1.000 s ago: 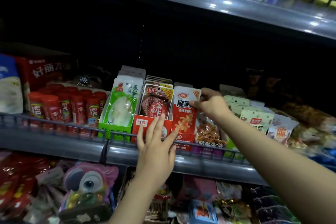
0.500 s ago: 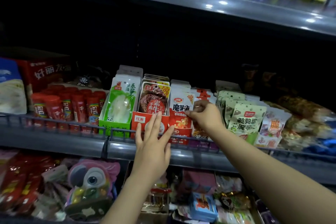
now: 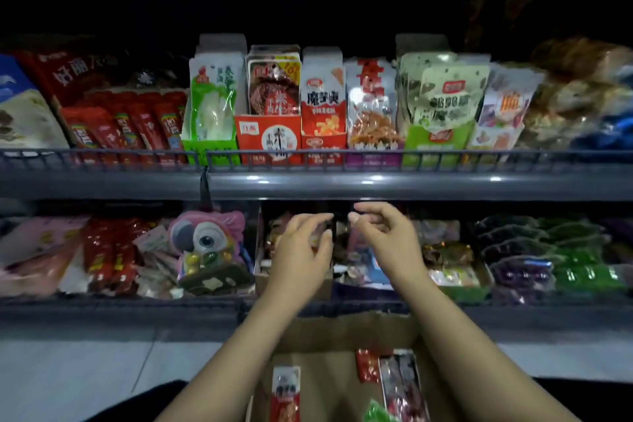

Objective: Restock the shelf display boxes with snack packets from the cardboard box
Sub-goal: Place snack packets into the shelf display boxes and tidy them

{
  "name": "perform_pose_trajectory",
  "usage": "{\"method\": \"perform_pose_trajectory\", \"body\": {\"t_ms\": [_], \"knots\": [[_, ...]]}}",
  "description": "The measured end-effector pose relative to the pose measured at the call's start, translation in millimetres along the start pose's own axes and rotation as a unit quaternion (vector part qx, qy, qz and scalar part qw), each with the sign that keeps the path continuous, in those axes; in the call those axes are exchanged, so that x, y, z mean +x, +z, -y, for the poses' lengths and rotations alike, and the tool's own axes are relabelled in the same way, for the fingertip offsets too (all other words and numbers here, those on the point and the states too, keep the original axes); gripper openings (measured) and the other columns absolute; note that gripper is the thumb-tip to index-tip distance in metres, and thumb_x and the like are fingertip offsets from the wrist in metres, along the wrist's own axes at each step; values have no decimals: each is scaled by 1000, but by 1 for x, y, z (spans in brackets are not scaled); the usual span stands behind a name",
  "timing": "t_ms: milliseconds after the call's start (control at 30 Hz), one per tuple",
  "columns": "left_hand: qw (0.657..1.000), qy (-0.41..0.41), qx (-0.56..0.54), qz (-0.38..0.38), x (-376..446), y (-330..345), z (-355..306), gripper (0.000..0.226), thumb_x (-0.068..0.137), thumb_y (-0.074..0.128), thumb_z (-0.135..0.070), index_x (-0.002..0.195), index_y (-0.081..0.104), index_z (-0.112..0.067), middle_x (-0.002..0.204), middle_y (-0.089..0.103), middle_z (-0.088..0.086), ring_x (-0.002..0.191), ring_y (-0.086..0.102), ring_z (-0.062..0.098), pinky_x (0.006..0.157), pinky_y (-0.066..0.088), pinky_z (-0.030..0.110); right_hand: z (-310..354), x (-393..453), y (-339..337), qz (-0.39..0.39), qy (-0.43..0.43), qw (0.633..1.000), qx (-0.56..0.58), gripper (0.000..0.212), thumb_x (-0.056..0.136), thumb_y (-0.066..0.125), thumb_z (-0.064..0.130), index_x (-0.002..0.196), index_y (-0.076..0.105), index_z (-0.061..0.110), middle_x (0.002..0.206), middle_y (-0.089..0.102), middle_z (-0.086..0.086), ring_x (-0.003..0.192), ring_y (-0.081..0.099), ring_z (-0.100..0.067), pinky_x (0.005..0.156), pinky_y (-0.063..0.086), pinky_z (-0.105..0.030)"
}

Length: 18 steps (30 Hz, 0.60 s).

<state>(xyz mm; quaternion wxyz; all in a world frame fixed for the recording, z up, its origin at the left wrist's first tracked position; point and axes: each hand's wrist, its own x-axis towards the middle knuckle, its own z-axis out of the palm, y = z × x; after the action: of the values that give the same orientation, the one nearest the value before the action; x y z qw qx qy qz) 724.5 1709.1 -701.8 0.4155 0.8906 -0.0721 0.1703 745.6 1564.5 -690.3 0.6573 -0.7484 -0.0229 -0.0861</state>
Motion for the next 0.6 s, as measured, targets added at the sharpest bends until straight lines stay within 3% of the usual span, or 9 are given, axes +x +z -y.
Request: {"method": "perform_pose_trajectory", "body": {"t_ms": [133,167,267,367,433,500,600], "knots": [[996,-80,-39,19,-30,32,22,27,94,52,-17,119,61,-17,116,54,-2,97,51,3,79,33,-2,-54,-27,6,28,52,998,2,16,83,69,13,86,63,28,77,63,3,71,58,-5,67,46,-17],[993,-108,-45,23,-39,42,30,26,95,52,-18,119,60,-17,115,54,-2,94,51,1,77,34,-2,-69,-33,8,33,64,997,-7,15,84,68,14,87,63,29,79,64,4,73,58,-5,68,46,-15],[979,-190,-55,39,-66,72,63,26,95,51,-19,120,59,-17,114,54,-1,91,53,1,75,38,4,-115,-52,13,48,111,993,-16,10,84,67,14,90,65,22,79,64,7,76,59,-4,68,44,-9],[957,-280,-72,36,-94,102,105,24,93,53,-12,115,62,-9,113,60,8,91,56,8,76,38,4,-167,-71,20,49,168,984,-17,9,83,68,7,90,68,13,74,63,7,66,58,5,65,42,-6],[931,-354,-74,39,-113,121,134,23,91,55,-10,112,63,-5,112,63,12,98,59,17,85,41,16,-204,-84,27,65,213,974,-32,10,83,67,4,90,68,12,75,64,8,65,58,7,67,43,-10],[905,-417,-80,40,-132,135,157,22,92,55,-11,111,63,-2,111,64,13,104,59,23,88,41,22,-240,-99,34,83,266,959,-44,13,84,63,1,90,68,12,80,66,5,76,61,-4,73,45,-16],[864,-491,-90,74,-158,150,191,22,96,48,-10,114,58,-2,89,61,10,78,57,19,69,45,19,-286,-121,45,107,314,940,-77,16,86,57,-1,94,69,7,93,68,-2,88,63,-13,78,44,-13]]}}
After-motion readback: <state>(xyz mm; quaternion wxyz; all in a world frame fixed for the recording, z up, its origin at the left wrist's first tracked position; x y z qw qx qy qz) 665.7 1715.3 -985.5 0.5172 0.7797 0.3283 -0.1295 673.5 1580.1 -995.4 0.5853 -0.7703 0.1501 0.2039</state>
